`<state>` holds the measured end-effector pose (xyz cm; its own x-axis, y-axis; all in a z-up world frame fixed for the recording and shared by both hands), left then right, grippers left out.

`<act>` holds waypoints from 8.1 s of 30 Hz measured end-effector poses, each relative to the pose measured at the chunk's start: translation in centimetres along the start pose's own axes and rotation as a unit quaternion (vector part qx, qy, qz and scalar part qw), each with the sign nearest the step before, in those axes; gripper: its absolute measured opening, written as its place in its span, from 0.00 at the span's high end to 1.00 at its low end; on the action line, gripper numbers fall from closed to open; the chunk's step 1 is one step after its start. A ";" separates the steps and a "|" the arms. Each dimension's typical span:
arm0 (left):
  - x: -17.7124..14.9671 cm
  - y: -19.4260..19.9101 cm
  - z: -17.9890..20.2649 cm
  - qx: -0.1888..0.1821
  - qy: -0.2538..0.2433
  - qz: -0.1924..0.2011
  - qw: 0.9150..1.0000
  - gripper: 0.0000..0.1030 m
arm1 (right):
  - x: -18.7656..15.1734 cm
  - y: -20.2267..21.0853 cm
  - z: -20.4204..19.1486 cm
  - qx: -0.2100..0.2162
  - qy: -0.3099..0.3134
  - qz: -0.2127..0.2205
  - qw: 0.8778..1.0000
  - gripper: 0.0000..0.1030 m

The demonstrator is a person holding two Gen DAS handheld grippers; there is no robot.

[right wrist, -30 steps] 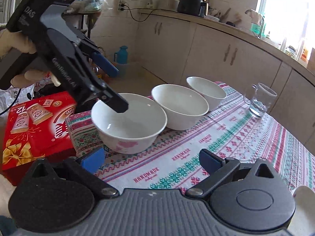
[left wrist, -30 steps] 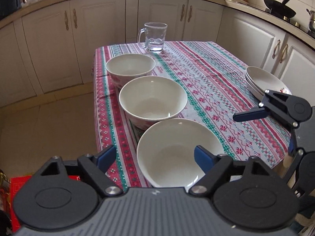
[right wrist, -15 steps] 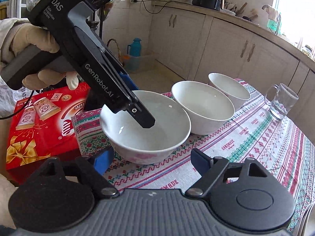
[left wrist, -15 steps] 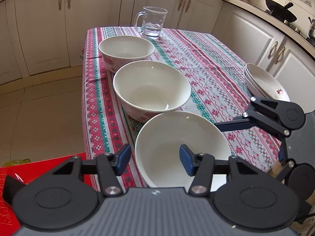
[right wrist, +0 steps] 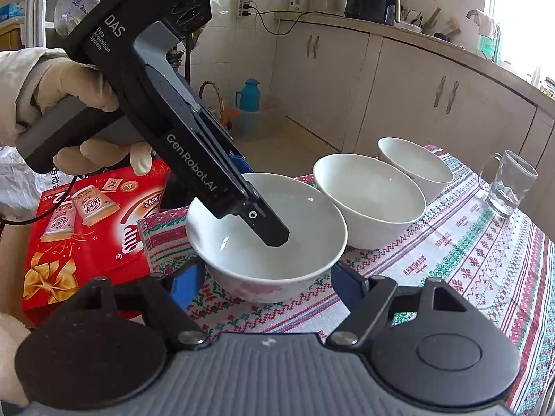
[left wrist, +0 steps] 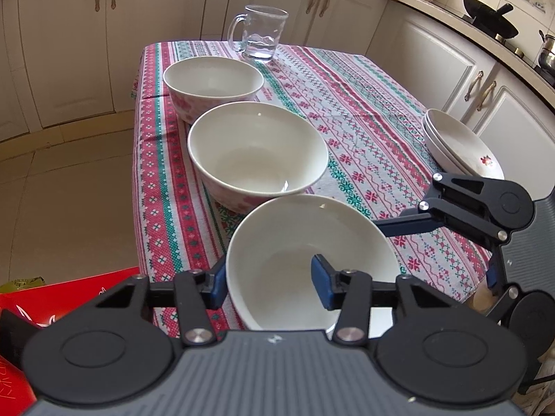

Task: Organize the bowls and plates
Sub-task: 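Lift the held bowl and carry it toward another white bowl, then lower the held bowl into the other white bowl with the left gripper, then press the held bowl down into the lower bowl with the left gripper, then open the left gripper and withdraw it from the nested bowls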

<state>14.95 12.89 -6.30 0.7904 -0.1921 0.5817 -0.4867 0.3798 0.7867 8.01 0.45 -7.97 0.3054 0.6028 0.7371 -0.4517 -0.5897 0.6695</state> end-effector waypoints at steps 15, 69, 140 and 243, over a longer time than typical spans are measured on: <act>0.6 0.6 4.1 -0.016 -0.018 -0.001 1.000 0.54 | -1.2 3.5 0.7 -0.005 -0.003 0.006 1.000 0.19; 6.2 -7.4 12.1 -0.055 -0.101 -0.018 0.993 0.41 | -7.4 7.6 8.0 -0.077 -0.098 0.004 0.992 0.15; 9.0 -5.4 -3.9 -0.022 -0.031 0.005 0.999 0.34 | 4.4 -7.2 8.4 -0.029 0.023 -0.120 0.992 0.00; 7.3 -4.7 13.3 -0.044 -0.177 -0.007 0.983 0.42 | -3.7 7.5 8.3 -0.079 -0.076 -0.088 0.990 0.15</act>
<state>18.12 -2.35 -3.00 0.6096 -0.4953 0.6190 -0.4310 0.4483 0.7831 10.43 -10.63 -4.89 0.5084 0.5931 0.6243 -0.5028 -0.3841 0.7744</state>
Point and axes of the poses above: each gripper's, at about its wrist camera, not at the fingertips, and y roughly against the way its jaws point, z to its right, x to its top, the point moved 5 cm from there along -y, roughly the way its jaws point, and after that the axes turned 1 degree about -z, right-handed, at the moved point
